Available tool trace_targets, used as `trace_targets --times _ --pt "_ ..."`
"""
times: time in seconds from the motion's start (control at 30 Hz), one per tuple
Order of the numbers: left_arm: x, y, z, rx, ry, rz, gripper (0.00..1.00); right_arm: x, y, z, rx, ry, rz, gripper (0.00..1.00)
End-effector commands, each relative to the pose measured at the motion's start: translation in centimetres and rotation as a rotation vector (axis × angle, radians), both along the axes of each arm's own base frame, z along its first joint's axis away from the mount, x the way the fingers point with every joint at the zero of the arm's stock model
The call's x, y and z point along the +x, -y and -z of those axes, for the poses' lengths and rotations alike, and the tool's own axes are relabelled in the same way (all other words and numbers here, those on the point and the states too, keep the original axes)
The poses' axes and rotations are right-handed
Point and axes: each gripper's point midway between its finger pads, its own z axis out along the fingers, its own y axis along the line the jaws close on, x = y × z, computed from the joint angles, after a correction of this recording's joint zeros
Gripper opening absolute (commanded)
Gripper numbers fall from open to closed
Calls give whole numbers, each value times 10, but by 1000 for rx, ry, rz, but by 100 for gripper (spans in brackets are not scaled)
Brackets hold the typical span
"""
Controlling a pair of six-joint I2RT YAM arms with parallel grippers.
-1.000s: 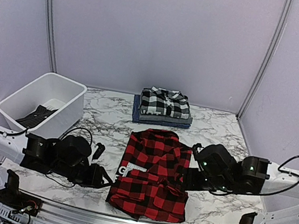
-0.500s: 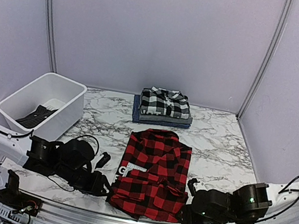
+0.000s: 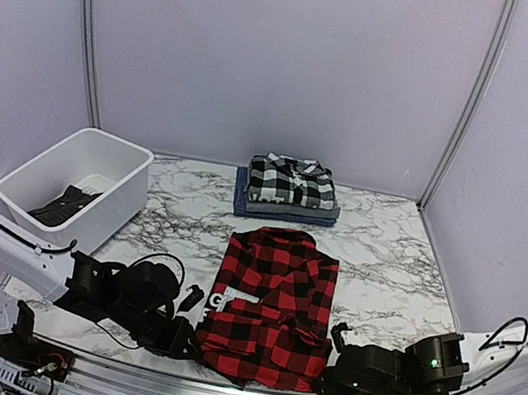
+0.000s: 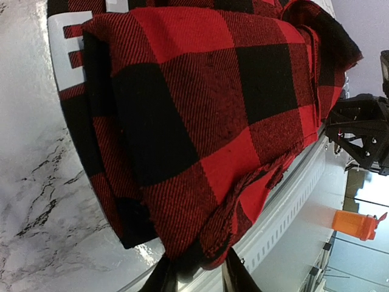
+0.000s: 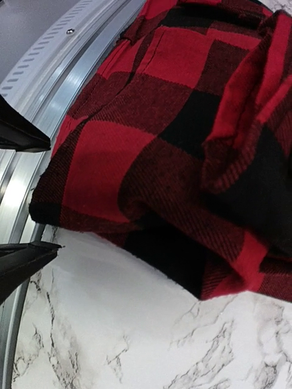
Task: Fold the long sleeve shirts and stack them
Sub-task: Smooth out the 2/3-rectangle-folded shirt at the center of the board.
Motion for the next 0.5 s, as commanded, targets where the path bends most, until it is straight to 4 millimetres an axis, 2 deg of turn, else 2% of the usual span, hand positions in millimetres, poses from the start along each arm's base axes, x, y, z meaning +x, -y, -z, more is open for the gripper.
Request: trace_targets --times 0.0,0.1,0.27,0.3,0.47 --pt "2 16 -14 -64 10 3 23 8 -17 -13 81 47 27 45" --pt "3 19 -21 -79 13 -1 17 10 -23 -22 93 63 23 35" --pt "6 25 -37 -114 27 -3 6 13 -28 -38 101 80 14 3" --pt "7 27 -40 -115 34 -5 4 15 -29 -44 108 90 18 0" --pt "26 31 -58 -129 73 -43 0 38 -29 -79 170 136 63 0"
